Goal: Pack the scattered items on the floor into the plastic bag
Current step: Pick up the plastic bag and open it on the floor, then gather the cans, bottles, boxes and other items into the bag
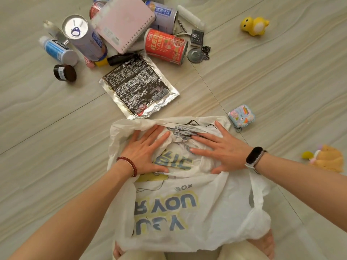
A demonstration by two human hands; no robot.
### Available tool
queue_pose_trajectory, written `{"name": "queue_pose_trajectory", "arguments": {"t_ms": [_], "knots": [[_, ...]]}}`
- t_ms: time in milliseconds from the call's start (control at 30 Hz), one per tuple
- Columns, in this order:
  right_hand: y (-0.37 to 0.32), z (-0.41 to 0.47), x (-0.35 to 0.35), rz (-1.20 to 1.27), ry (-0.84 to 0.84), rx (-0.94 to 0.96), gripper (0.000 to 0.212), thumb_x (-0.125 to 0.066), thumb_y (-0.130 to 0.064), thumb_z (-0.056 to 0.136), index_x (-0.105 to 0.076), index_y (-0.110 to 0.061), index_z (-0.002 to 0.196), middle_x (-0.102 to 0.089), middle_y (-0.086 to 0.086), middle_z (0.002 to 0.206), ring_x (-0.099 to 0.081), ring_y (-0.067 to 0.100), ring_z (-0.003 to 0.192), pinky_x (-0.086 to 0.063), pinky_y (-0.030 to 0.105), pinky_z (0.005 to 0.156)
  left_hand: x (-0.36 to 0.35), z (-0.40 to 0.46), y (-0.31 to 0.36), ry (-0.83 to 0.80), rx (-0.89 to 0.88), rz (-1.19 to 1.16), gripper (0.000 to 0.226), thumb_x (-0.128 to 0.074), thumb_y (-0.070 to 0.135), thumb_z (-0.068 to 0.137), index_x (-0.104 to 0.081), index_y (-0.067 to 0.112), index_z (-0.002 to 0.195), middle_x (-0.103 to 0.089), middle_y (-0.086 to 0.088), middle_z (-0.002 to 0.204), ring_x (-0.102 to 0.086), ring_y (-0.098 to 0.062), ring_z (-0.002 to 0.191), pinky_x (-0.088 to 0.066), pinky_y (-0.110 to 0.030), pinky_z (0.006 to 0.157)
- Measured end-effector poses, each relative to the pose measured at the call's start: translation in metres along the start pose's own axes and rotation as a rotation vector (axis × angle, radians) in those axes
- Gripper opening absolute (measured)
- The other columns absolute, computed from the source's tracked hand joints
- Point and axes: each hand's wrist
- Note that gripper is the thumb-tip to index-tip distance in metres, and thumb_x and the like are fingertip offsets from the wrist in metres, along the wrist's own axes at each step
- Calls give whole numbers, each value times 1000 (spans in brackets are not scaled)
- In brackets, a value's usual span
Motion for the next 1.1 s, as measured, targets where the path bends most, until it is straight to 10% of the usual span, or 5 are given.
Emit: {"name": "queue_pose_trajectory", "arguments": {"t_ms": [133, 267, 500, 800, 1100], "knots": [[-4, -3, -3, 53, 80, -36, 71, -36, -68, 73, -37, -33, 135, -44, 8, 142, -29, 21, 133, -25, 70, 100, 7, 0, 4, -56, 11, -21, 100, -23, 89, 59, 36, 47, 127, 23, 12, 146, 22, -5, 135, 9, -50, 113], [-24, -8, 3, 290, 543, -175, 34, -31, -36, 94, -52, -22, 116, -60, 7, 119, -49, 21, 118, -19, 60, 107, 9, -7, 21, 264, 36, -55, 71, -17, 71, 82, -24, 31, 141, -37, -1, 147, -24, -18, 135, -31, -48, 104], [-12, 3, 42, 771, 1003, -697, 25, -35, -18, 85, -53, -20, 102, -54, 6, 96, -45, 14, 94, -30, 31, 89, 31, 9, 48, 657, -48, 15, 58, -30, 57, 85, -39, 24, 132, -37, -5, 131, -37, -25, 118, -26, -40, 98], [55, -20, 2, 860, 283, -1105, 53, -52, -28, 88, -35, -23, 139, -34, 12, 144, -28, 32, 131, -24, 36, 106, 21, 44, 46, 56, 30, 43, 60, 17, 64, 75, 22, 46, 132, 14, 7, 152, 22, -23, 137, 29, -41, 105], [51, -14, 80, 1015, 1118, -1065, 23, -56, -9, 87, -60, -4, 109, -45, 6, 108, -50, 7, 91, -29, -6, 78, 24, 50, 47, -28, 57, -36, 59, 23, 60, 68, 24, 51, 126, 27, 14, 144, 30, -17, 133, 20, -45, 110]]}}
Point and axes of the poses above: each hand's wrist, its own z-axis towards the middle knuckle, its own x-axis out of the back of the hand, y = z × x
